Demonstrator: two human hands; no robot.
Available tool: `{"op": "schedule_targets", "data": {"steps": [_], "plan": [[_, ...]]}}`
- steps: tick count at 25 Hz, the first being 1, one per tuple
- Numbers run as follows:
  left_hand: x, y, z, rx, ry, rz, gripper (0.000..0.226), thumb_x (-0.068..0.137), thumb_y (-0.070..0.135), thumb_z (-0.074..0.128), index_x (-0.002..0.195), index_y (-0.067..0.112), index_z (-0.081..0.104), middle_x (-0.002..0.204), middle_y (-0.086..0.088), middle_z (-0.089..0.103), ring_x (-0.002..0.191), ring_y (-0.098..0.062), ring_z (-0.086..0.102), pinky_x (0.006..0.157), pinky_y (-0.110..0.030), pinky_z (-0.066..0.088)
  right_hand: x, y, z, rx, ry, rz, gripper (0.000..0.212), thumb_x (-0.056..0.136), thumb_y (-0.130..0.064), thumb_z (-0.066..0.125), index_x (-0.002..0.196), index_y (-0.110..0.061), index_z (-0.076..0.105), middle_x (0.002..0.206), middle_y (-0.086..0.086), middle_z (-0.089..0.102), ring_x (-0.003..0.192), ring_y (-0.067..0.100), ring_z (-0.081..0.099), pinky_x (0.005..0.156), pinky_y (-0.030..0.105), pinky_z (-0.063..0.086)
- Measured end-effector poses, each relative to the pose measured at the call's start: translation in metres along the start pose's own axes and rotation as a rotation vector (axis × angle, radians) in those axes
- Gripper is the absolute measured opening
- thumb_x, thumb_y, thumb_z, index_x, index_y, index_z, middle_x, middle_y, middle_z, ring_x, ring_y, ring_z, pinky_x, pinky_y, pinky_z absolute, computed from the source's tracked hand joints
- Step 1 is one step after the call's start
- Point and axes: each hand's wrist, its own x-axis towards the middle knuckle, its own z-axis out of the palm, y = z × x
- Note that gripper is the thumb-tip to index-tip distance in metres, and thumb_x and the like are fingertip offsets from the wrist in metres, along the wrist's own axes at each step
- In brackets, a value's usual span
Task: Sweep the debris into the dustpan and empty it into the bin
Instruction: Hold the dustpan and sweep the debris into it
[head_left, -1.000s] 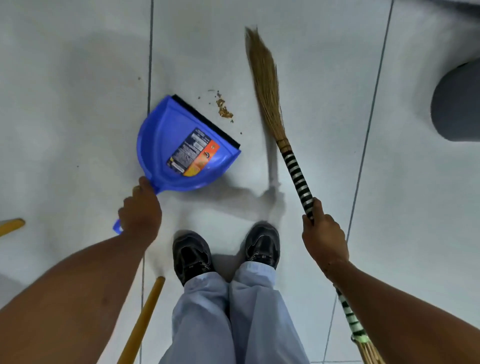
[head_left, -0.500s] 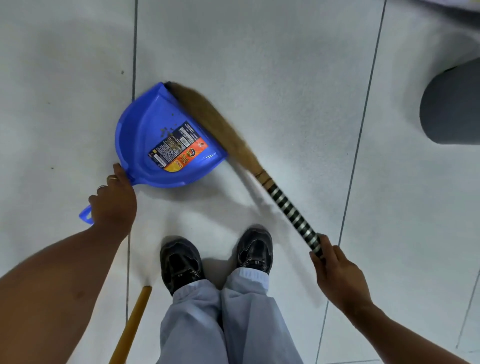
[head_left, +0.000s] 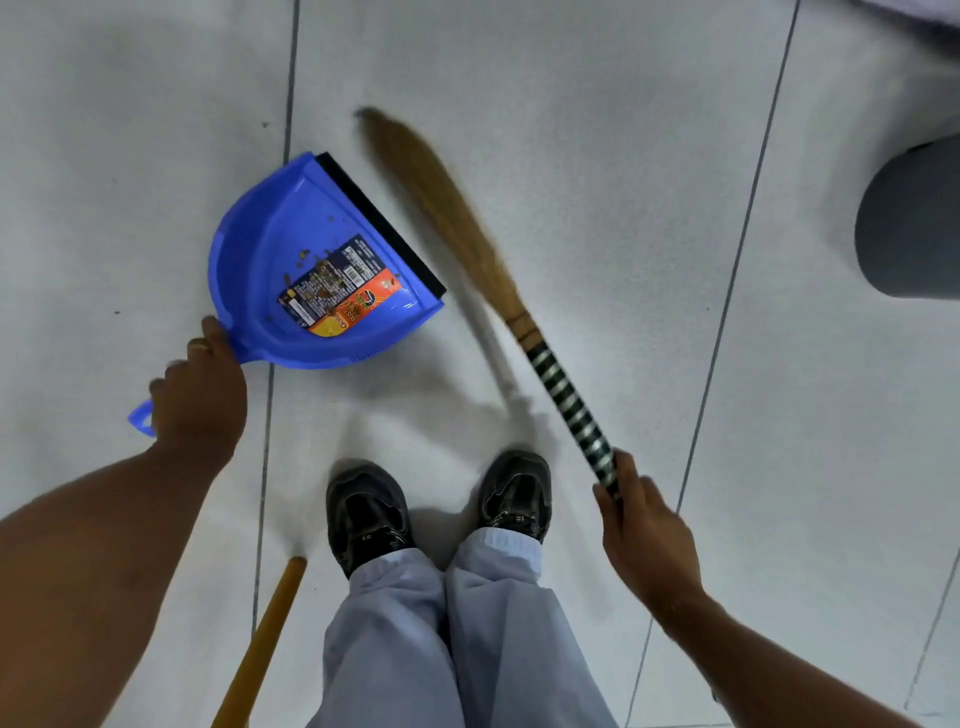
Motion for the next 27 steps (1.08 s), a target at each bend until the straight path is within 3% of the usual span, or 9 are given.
{"op": "schedule_targets", "data": {"steps": [3,5,10,14,17,19,22,24,27], "plan": [[-0.023,-0.021,0.014,-0.041,-0.005,-0.109,0.062,0.085,-0.014,0.045,0.142,-0.015,0.021,0.11,-0.044,0.049,0.084,-0.06,0.056,0.074,-0.065,0.047,0.059,-0.023,-0.006,-0.035,0.078,0.088,0.046,0.096,-0.032,0.041,0.138,-0.014,0.033,0.101,0.021,0.062,0.075,0.042,0.063,0.059,0.04,0.047],[-0.037,-0.042,0.022,-0.091,-0.056,-0.234,0.063,0.086,-0.012,0.045,0.143,-0.013,0.017,0.115,-0.042,0.049,0.09,-0.061,0.054,0.078,-0.066,0.045,0.097,-0.049,-0.006,-0.077,0.064,-0.017,0.044,0.097,-0.032,0.041,0.137,-0.015,0.032,0.101,0.022,0.061,0.076,0.04,0.062,0.059,0.037,0.041],[-0.032,-0.049,0.021,-0.149,-0.105,-0.269,0.065,0.091,-0.005,0.043,0.147,-0.008,0.009,0.128,-0.036,0.044,0.104,-0.058,0.051,0.091,-0.063,0.043,0.127,-0.049,-0.036,-0.327,0.114,-0.338,0.045,0.094,-0.027,0.049,0.135,-0.014,0.039,0.095,0.018,0.064,0.062,0.038,0.063,0.05,0.033,0.038],[-0.027,-0.038,0.017,-0.192,-0.137,-0.278,0.063,0.091,-0.004,0.043,0.146,-0.008,0.012,0.131,-0.034,0.043,0.109,-0.056,0.05,0.094,-0.061,0.041,0.083,-0.008,-0.032,-0.357,0.081,-0.431,0.041,0.089,-0.031,0.053,0.127,-0.016,0.048,0.081,0.011,0.068,0.048,0.032,0.062,0.035,0.03,0.041],[-0.042,-0.016,-0.003,-0.34,-0.14,-0.321,0.052,0.087,-0.006,0.051,0.135,-0.01,0.03,0.128,-0.032,0.047,0.113,-0.053,0.051,0.098,-0.057,0.04,0.033,-0.012,-0.027,-0.207,0.102,-0.311,0.047,0.086,-0.039,0.037,0.126,-0.015,0.044,0.076,0.011,0.066,0.041,0.031,0.059,0.032,0.029,0.045],[-0.059,0.01,-0.027,-0.459,-0.131,-0.36,0.046,0.088,-0.002,0.055,0.129,-0.01,0.035,0.128,-0.03,0.05,0.115,-0.049,0.051,0.099,-0.054,0.039,0.014,-0.038,-0.031,-0.027,0.11,-0.211,0.049,0.087,-0.034,0.041,0.131,-0.012,0.04,0.084,0.017,0.065,0.047,0.034,0.059,0.035,0.032,0.046],[-0.092,0.052,-0.073,-0.552,-0.142,-0.379,0.046,0.089,0.004,0.057,0.128,-0.007,0.036,0.13,-0.027,0.051,0.118,-0.046,0.051,0.1,-0.05,0.039,-0.002,-0.079,-0.055,0.178,0.076,-0.14,0.06,0.089,-0.01,0.056,0.143,-0.007,0.029,0.106,0.022,0.059,0.072,0.039,0.062,0.052,0.039,0.052],[-0.111,0.075,-0.107,-0.555,-0.153,-0.359,0.044,0.089,0.006,0.058,0.127,-0.005,0.037,0.129,-0.026,0.052,0.118,-0.045,0.051,0.099,-0.048,0.04,-0.006,-0.092,-0.09,0.307,0.068,-0.008,0.063,0.094,-0.011,0.049,0.148,-0.014,0.018,0.123,0.016,0.051,0.093,0.034,0.059,0.071,0.037,0.05],[-0.137,0.11,-0.174,-0.502,-0.135,-0.262,0.042,0.089,0.005,0.058,0.125,-0.005,0.038,0.128,-0.026,0.053,0.117,-0.045,0.052,0.098,-0.047,0.041,-0.013,-0.08,-0.159,0.345,0.088,0.162,0.06,0.097,-0.017,0.041,0.149,-0.024,0.011,0.131,0.009,0.046,0.101,0.029,0.055,0.074,0.034,0.044]]}}
